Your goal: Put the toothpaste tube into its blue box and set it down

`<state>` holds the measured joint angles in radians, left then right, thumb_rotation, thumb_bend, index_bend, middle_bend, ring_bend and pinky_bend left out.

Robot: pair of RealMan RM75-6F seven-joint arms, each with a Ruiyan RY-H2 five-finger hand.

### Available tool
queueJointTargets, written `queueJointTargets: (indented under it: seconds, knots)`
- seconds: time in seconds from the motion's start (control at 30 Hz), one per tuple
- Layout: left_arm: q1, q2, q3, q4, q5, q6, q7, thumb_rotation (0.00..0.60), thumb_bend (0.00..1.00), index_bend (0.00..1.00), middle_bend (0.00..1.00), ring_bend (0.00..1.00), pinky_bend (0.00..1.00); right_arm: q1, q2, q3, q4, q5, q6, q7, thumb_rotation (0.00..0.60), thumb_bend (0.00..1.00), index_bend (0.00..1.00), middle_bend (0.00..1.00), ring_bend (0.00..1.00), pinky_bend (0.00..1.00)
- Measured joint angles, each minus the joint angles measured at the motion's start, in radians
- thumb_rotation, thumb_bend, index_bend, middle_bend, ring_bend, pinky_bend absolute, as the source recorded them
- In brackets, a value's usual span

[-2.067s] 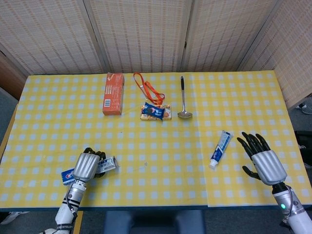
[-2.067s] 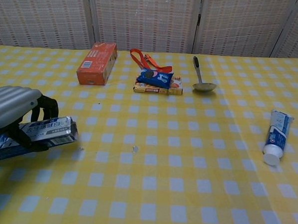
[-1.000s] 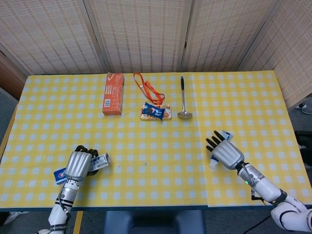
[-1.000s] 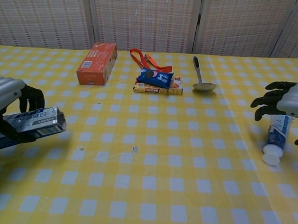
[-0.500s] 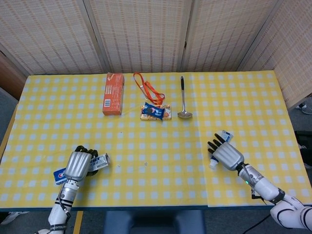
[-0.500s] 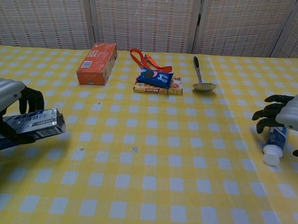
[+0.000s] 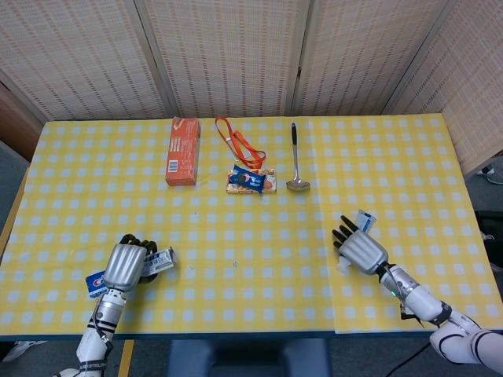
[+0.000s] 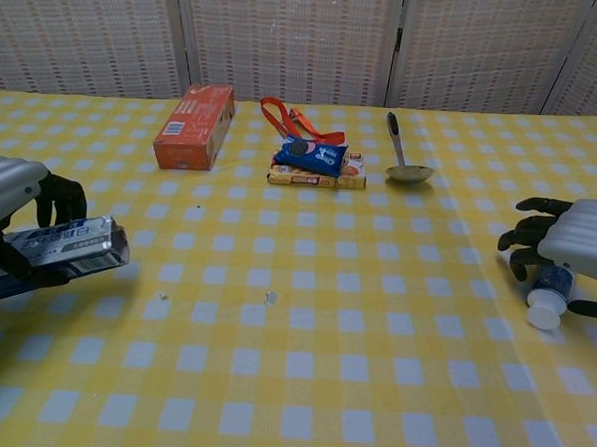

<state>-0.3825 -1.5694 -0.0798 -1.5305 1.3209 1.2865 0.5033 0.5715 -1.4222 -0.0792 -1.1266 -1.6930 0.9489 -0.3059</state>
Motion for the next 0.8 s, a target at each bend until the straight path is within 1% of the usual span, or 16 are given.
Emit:
queueJointTargets:
  seconds: [0.07, 0.1, 0.13, 0.23, 0.3, 0.37, 0.4, 0.43, 0.5, 0.67, 0.8]
  knots:
    - [0.000, 0.001, 0.000, 0.001, -0.001, -0.001, -0.002, 0.600, 0.16, 0.53, 0.68, 0.49, 0.30, 0.000, -0.009, -0.002, 0.009, -0.006, 0.013, 0.005, 0.600, 0.33, 0.46, 0.25, 0.22, 0.09]
    - [0.000, 0.002, 0.000, 0.001, -0.002, -0.002, -0.004, 0.600, 0.16, 0.53, 0.68, 0.49, 0.30, 0.000, -0.014, -0.003, 0.016, -0.010, 0.021, 0.007, 0.600, 0.34, 0.52, 0.29, 0.25, 0.12]
    - [0.000, 0.004, -0.001, 0.001, -0.004, -0.004, -0.006, 0.600, 0.16, 0.53, 0.68, 0.49, 0.30, -0.001, -0.021, -0.003, 0.026, -0.015, 0.034, 0.010, 0.600, 0.34, 0.59, 0.35, 0.29, 0.17]
    - [0.001, 0.006, -0.003, 0.001, -0.005, -0.003, -0.010, 0.600, 0.16, 0.53, 0.68, 0.49, 0.30, -0.006, -0.044, -0.005, 0.066, -0.036, 0.086, 0.021, 0.600, 0.34, 0.77, 0.51, 0.43, 0.34]
    - [0.001, 0.007, -0.003, 0.002, -0.003, -0.001, -0.013, 0.600, 0.16, 0.53, 0.68, 0.49, 0.30, -0.009, -0.060, -0.006, 0.097, -0.051, 0.126, 0.037, 0.600, 0.34, 0.81, 0.57, 0.49, 0.43]
    - [0.002, 0.008, -0.004, 0.002, -0.002, 0.000, -0.017, 0.600, 0.16, 0.53, 0.68, 0.49, 0.30, -0.012, -0.076, -0.008, 0.137, -0.069, 0.175, 0.070, 0.600, 0.34, 0.82, 0.59, 0.54, 0.55]
    - [0.003, 0.009, -0.004, 0.002, -0.002, 0.001, -0.019, 0.600, 0.16, 0.53, 0.68, 0.49, 0.30, -0.014, -0.082, -0.009, 0.153, -0.076, 0.195, 0.088, 0.600, 0.34, 0.82, 0.60, 0.55, 0.57]
    - [0.003, 0.009, -0.004, 0.001, -0.001, 0.002, -0.022, 0.600, 0.16, 0.53, 0.68, 0.49, 0.30, -0.015, -0.088, -0.009, 0.170, -0.085, 0.222, 0.113, 0.600, 0.34, 0.82, 0.60, 0.57, 0.64]
    - [0.005, 0.011, -0.005, 0.000, 0.001, 0.005, -0.027, 0.600, 0.16, 0.53, 0.68, 0.49, 0.30, -0.018, -0.093, -0.008, 0.184, -0.094, 0.260, 0.152, 0.600, 0.35, 0.83, 0.61, 0.59, 0.72]
    - [0.008, 0.016, -0.004, -0.008, 0.007, 0.014, -0.024, 0.600, 0.16, 0.53, 0.68, 0.49, 0.30, -0.022, -0.089, -0.002, 0.193, -0.095, 0.309, 0.267, 0.600, 0.36, 0.83, 0.61, 0.64, 0.81]
    - [0.012, 0.019, -0.003, -0.015, 0.014, 0.026, -0.020, 0.600, 0.16, 0.53, 0.68, 0.49, 0.30, -0.025, -0.076, 0.006, 0.180, -0.090, 0.347, 0.361, 0.600, 0.37, 0.83, 0.61, 0.66, 0.85]
